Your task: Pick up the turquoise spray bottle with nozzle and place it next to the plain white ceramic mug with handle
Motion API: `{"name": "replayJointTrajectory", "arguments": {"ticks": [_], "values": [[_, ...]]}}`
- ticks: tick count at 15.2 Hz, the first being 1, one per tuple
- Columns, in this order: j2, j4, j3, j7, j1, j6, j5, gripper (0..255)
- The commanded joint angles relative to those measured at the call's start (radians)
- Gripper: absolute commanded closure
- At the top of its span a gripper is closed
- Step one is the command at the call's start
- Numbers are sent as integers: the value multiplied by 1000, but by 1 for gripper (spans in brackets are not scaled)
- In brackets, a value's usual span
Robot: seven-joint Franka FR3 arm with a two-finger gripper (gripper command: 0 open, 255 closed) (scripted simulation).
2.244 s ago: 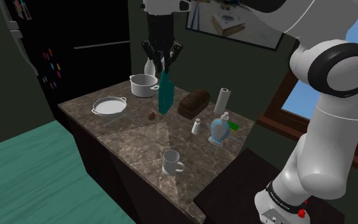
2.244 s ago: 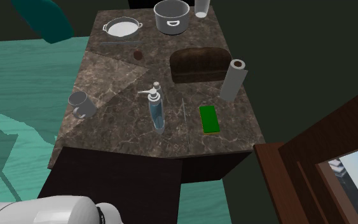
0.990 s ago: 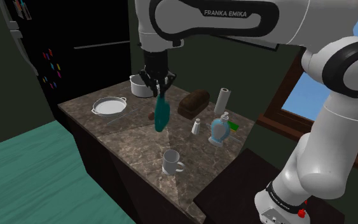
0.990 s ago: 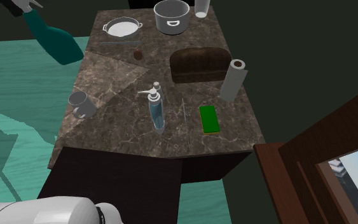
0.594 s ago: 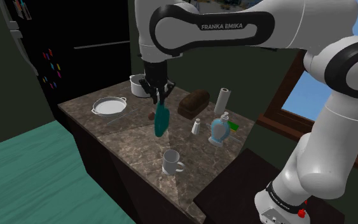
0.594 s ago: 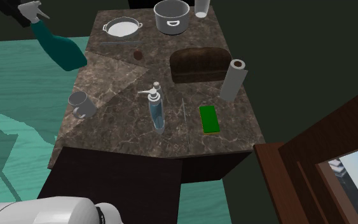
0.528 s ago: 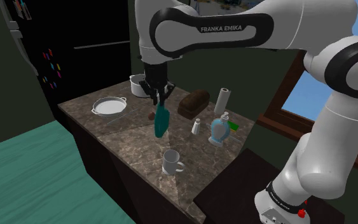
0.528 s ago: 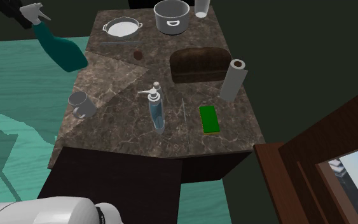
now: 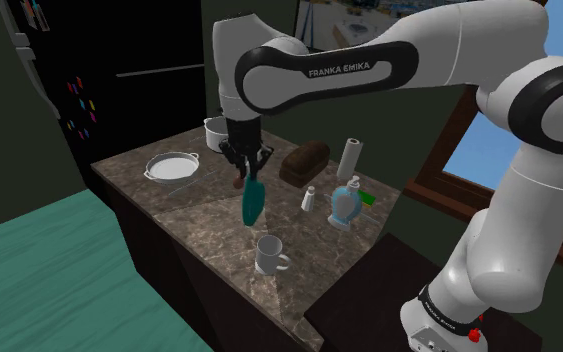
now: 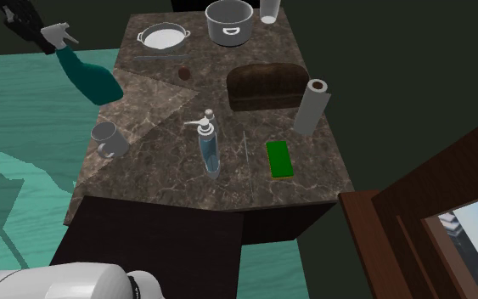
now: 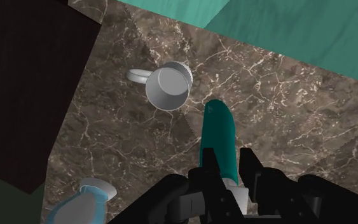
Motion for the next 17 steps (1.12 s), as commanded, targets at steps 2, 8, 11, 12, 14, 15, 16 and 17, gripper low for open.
{"name": "replayJointTrajectory", "arguments": {"ticks": [2, 8, 11, 12, 14, 15, 16, 17], "values": [[5, -35, 0, 5, 0, 41, -3, 255], [21, -97, -2, 14, 0, 117, -10, 255], [31, -124, -3, 19, 0, 154, -15, 255], [35, -133, -3, 21, 0, 166, -16, 255], [44, -149, -4, 25, 1, 190, -20, 255], [48, -157, -4, 27, 1, 203, -22, 255], [53, -165, -5, 29, 1, 215, -24, 255], [58, -172, -5, 31, 1, 227, -27, 255]]}}
